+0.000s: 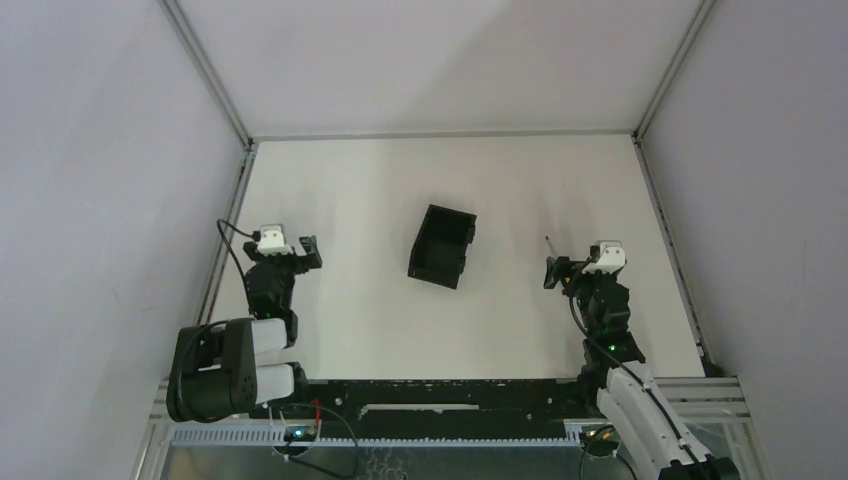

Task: Put the screwdriver in the bin

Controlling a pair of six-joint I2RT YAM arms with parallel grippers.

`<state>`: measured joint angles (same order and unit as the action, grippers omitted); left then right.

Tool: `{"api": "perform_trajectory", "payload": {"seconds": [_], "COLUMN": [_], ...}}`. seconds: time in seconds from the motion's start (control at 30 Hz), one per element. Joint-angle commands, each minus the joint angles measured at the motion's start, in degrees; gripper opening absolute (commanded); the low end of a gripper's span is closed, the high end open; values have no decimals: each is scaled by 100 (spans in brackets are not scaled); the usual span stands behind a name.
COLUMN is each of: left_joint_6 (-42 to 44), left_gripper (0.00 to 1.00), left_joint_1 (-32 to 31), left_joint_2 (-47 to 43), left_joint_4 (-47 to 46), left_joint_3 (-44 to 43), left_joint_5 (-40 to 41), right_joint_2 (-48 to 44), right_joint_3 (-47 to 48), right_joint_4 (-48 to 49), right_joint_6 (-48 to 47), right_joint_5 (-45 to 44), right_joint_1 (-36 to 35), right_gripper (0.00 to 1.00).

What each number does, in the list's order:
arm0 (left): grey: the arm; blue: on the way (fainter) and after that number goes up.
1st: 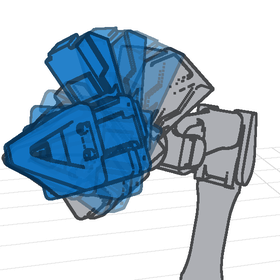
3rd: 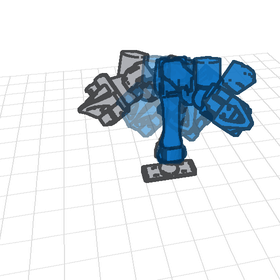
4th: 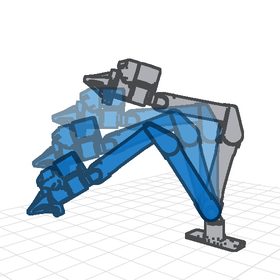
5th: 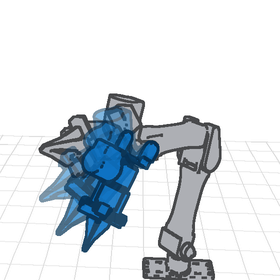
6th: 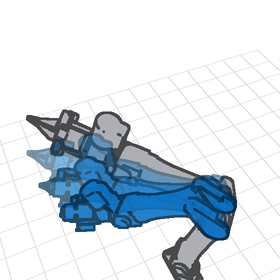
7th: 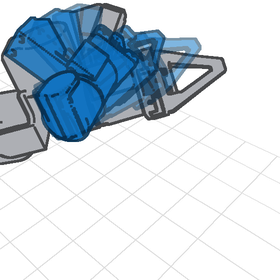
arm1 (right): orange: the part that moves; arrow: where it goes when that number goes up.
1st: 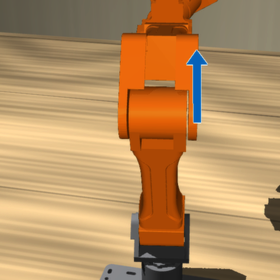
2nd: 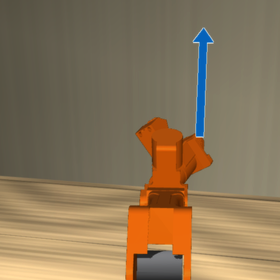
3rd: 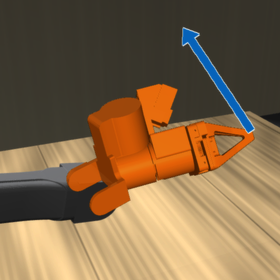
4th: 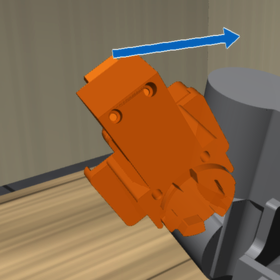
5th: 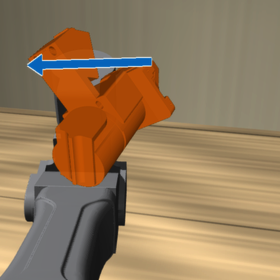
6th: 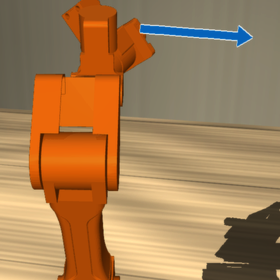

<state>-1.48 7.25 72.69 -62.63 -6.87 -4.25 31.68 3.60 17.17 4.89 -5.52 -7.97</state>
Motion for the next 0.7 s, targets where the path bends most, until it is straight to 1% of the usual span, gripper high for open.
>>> {"api": "perform_trajectory", "payload": {"seconds": [0.0,0.2,0.33,0.4,0.43,0.47,0.53,0.6,0.67], "left_joint_6": [104,104,104,106,104,104,109,106,105], "left_gripper": [100,100,100,100,100,100,100,100,100], "left_joint_1": [-30,-30,-30,-28,-34,-35,-34,-31,-27], "left_joint_2": [-53,-58,-55,-57,-55,-58,-60,-53,-53], "left_joint_4": [-159,-162,-162,-162,-160,-161,-162,-162,-162], "left_joint_3": [-237,-239,-240,-237,-238,-238,-240,-242,-238], "left_joint_5": [30,30,30,30,30,30,30,34,32], "right_joint_2": [11,70,156,369,653,826,1451,2230,2793], "right_joint_3": [53,78,506,1252,1638,2091,2981,3706,4238], "right_joint_4": [278,318,-10,-585,-1125,-1457,-2826,-3726,-4368], "right_joint_6": [83,1,75,112,117,118,111,147,159], "right_joint_5": [-19,-67,-90,-180,-278,-393,-504,-480,-303], "right_joint_1": [13,14,12,12,14,19,79,191,314], "right_gripper": [100,100,100,100,100,100,100,100,100]}}
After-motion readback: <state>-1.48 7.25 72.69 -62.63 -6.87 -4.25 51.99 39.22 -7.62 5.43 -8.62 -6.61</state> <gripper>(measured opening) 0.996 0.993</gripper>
